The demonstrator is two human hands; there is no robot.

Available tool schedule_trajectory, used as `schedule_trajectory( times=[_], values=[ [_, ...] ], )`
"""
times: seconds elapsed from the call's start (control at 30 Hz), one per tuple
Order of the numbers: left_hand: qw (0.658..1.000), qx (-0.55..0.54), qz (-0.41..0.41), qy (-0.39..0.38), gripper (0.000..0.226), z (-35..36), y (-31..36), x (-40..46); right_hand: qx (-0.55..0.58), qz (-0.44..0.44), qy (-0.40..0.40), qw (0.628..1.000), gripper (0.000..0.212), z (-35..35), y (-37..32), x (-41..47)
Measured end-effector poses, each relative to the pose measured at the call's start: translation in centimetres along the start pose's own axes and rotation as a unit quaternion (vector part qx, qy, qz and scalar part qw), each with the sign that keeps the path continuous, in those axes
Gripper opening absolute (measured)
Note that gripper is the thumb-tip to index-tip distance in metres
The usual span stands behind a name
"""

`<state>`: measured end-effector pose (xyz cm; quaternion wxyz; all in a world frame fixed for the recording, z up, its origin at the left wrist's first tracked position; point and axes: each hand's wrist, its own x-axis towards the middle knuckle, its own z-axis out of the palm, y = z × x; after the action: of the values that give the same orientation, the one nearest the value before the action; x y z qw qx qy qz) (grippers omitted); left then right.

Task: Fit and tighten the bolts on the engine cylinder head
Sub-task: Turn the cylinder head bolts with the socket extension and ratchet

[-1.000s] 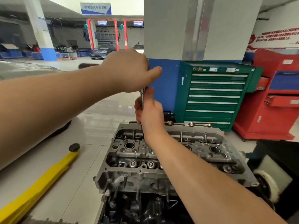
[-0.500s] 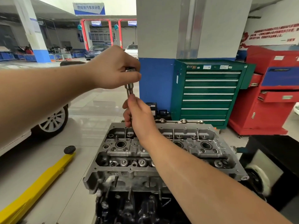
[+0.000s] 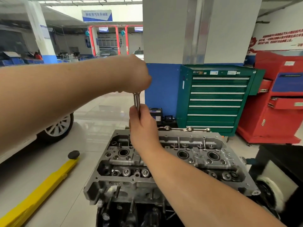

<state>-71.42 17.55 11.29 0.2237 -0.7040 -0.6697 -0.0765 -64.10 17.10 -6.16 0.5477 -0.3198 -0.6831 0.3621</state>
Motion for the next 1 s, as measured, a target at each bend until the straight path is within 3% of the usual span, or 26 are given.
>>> schedule_trajectory(
  times=[0.1,0.3,0.43,0.57,0.7,0.83,0.9,1.0],
  values=[
    [0.999,0.017,0.032,-0.009,0.046,-0.1,-0.1,-0.3,-0.008,-0.012,0.005,1.000,0.024,-0.1,0.0,-0.2],
    [0.993,0.018,-0.005,0.113,0.043,1.2,-0.9,-2.1,0.068,0.038,-0.020,0.997,0.031,-0.3,-1.0,-0.2],
    [0.974,0.032,0.072,0.210,0.042,1.5,-1.2,-3.6,0.093,0.064,-0.028,0.993,0.031,-0.3,-1.4,0.1],
    [0.962,-0.083,0.212,0.153,0.031,0.8,-2.7,-2.8,0.103,0.083,-0.030,0.991,0.028,-0.1,-1.5,0.3],
    [0.936,-0.119,0.281,0.172,0.036,1.2,-2.8,-1.4,0.142,0.104,-0.028,0.984,0.038,-0.3,-1.5,0.7],
    [0.950,-0.121,0.243,0.155,0.033,1.6,-2.3,-0.7,0.135,0.092,-0.001,0.987,0.038,-0.1,-1.2,0.6],
    [0.972,-0.112,0.172,0.114,0.036,1.3,-1.6,-0.6,0.130,0.085,0.005,0.988,0.037,0.0,-1.0,0.4],
    [1.000,0.006,0.030,-0.003,0.042,0.0,0.0,-0.3,0.113,0.064,-0.003,0.991,0.033,0.0,-0.4,0.3]
  ],
)
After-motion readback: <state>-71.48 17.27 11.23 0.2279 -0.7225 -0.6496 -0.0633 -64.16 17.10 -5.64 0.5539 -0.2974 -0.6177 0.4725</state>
